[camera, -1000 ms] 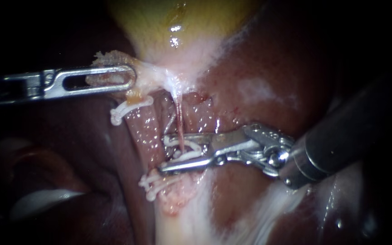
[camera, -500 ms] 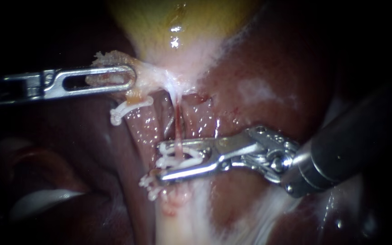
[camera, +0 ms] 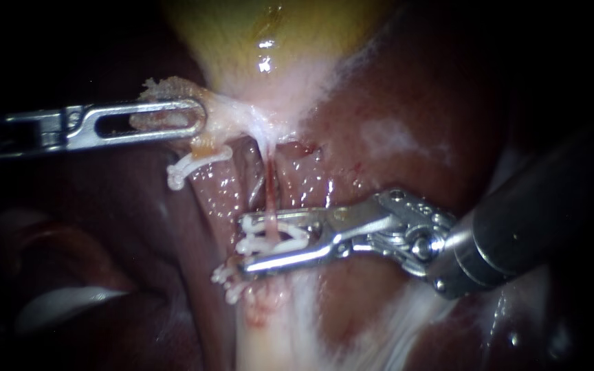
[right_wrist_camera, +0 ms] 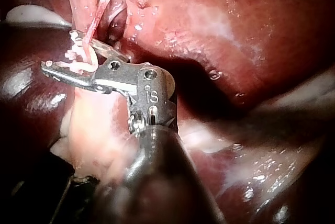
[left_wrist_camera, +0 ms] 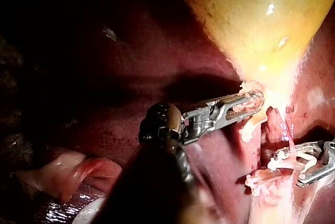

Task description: Clipping second clip right tube

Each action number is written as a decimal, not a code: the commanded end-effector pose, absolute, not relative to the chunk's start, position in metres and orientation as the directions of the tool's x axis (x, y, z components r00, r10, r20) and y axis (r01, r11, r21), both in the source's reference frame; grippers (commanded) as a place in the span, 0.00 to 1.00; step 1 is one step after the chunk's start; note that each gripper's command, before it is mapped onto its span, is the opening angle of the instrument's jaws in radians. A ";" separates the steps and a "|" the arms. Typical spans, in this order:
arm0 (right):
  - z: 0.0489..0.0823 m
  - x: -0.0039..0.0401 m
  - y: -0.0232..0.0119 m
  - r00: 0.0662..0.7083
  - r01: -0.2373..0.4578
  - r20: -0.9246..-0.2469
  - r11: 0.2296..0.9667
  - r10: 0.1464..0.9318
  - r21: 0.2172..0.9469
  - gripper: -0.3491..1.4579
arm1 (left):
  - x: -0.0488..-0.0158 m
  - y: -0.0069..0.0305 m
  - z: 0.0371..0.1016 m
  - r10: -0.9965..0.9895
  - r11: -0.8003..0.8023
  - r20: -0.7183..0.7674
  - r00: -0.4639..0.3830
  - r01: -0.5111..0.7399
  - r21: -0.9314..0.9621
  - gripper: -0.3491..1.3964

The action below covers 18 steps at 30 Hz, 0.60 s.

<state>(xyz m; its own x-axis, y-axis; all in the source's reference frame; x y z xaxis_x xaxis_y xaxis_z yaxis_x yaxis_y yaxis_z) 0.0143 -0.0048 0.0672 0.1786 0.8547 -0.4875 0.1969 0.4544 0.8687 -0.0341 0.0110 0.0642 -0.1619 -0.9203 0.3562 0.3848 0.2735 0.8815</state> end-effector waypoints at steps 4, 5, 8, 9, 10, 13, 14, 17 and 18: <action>0.0673 0.0143 -0.0046 0.182 0.192 -0.466 0.434 0.866 0.880 0.38 | -0.0341 0.0110 0.0642 -0.920 0.274 0.356 -0.162 0.385 0.882 0.00; 0.0674 0.0141 -0.0046 0.184 0.192 -0.462 0.429 0.868 0.883 0.32 | -0.0341 0.0110 0.0642 -0.920 0.274 0.356 -0.162 0.385 0.882 0.00; 0.0677 0.0139 -0.0045 0.190 0.188 -0.436 0.403 0.880 0.896 0.15 | -0.0341 0.0110 0.0642 -0.920 0.274 0.356 -0.162 0.385 0.882 0.00; 0.0678 0.0138 -0.0044 0.190 0.188 -0.425 0.392 0.885 0.900 0.09 | -0.0341 0.0110 0.0642 -0.920 0.274 0.356 -0.162 0.385 0.882 0.00; 0.0679 0.0137 -0.0044 0.194 0.186 -0.420 0.387 0.887 0.903 0.02 | -0.0341 0.0110 0.0642 -0.920 0.274 0.356 -0.162 0.385 0.882 0.00; 0.0682 0.0133 -0.0042 0.229 0.155 -0.415 0.388 0.881 0.909 0.00 | -0.0341 0.0110 0.0642 -0.920 0.274 0.356 -0.162 0.385 0.882 0.00; 0.0682 0.0132 -0.0042 0.239 0.137 -0.415 0.392 0.878 0.909 0.00 | -0.0341 0.0110 0.0642 -0.920 0.274 0.356 -0.162 0.385 0.882 0.00; 0.0684 0.0130 -0.0043 0.255 0.123 -0.416 0.397 0.873 0.910 0.00 | -0.0341 0.0110 0.0642 -0.920 0.274 0.356 -0.162 0.385 0.882 0.00; 0.0685 0.0130 -0.0043 0.255 0.123 -0.416 0.397 0.873 0.909 0.00 | -0.0341 0.0110 0.0642 -0.920 0.274 0.356 -0.162 0.385 0.882 0.00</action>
